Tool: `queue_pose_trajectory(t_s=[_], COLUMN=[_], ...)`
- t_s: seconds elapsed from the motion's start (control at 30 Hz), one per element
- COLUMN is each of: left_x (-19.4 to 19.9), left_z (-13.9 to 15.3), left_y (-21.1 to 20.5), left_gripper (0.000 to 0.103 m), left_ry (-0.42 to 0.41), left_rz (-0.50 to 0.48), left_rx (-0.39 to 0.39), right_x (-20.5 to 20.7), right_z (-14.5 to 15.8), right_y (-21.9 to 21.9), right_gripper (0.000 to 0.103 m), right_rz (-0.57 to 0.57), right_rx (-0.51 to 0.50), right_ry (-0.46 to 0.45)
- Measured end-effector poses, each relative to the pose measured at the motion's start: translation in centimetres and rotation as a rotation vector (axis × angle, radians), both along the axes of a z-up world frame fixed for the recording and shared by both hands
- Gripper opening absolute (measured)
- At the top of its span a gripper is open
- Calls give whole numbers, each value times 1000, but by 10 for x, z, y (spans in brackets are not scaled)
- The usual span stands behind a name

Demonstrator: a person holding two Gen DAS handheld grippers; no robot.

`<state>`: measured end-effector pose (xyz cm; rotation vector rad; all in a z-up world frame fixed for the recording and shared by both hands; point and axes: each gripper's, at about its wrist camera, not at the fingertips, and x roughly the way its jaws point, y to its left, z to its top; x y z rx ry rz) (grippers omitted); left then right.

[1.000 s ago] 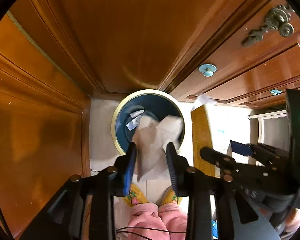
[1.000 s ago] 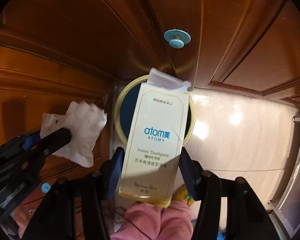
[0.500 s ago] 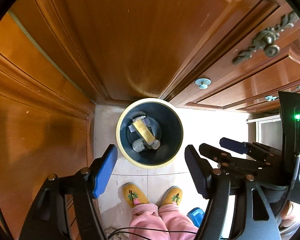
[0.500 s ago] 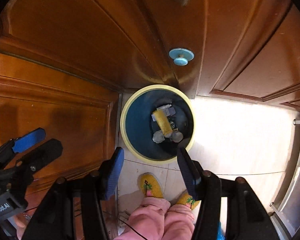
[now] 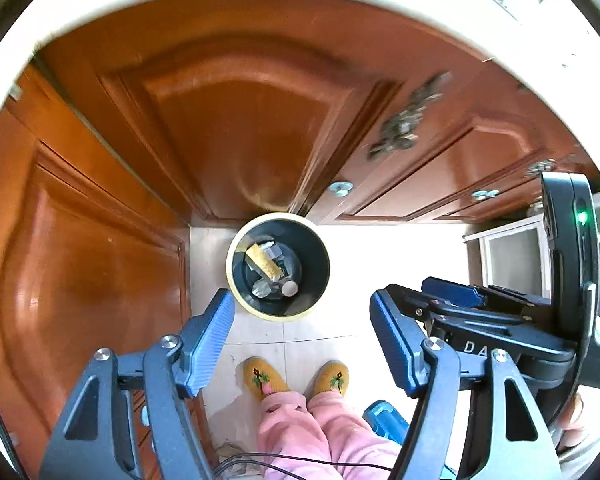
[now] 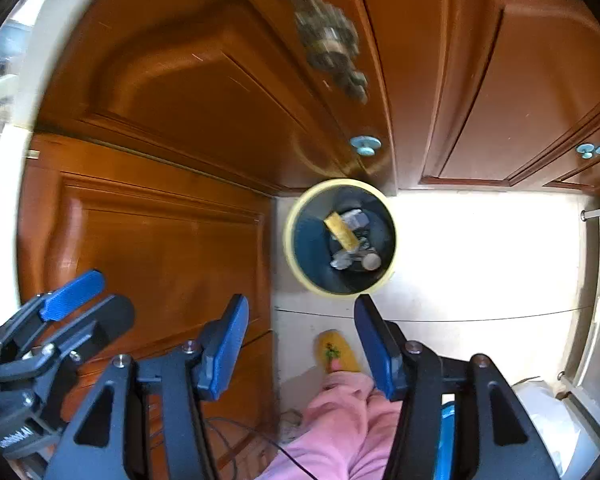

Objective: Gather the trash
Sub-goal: 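Raise both tools back up to the trash pile on the counter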

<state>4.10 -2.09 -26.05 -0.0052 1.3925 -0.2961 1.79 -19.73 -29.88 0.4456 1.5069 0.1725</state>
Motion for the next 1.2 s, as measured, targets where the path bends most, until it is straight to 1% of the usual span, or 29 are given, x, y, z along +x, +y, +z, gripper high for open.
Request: queue_pose_trajectory(t_s=[0.1,0.3,0.47,0.6,0.8,0.9,1.2], left_x=[-7,-16,-22,-23,-15,-9,16], left_z=[33,103,163,202,250,273,312], left_y=[-2,0,3,5,10,14,30], left_gripper=[68,68,68,68,68,68,69], left_ry=[-33,-97,-188,-265,-370,-421,-523], left_rz=[-13,-29,-75,-87,-115,-128,-155], left_rx=[3,-43,-40,-50,-72,-74,-102], right_x=[-4,-11,-16,-19,-18,-16,4], right_z=[36,102,156,197,241,255,293], right_y=[-2,-2,-6,-9,-10,-9,1], right_gripper=[56,56,56,56,56,56,56], right_rz=[6,19,6,-3,-12,-27,-92], right_rx=[11,8,16,15,-7,-14,-56], right_ry=[-30,-110,-194,-264,-348,-377,-467])
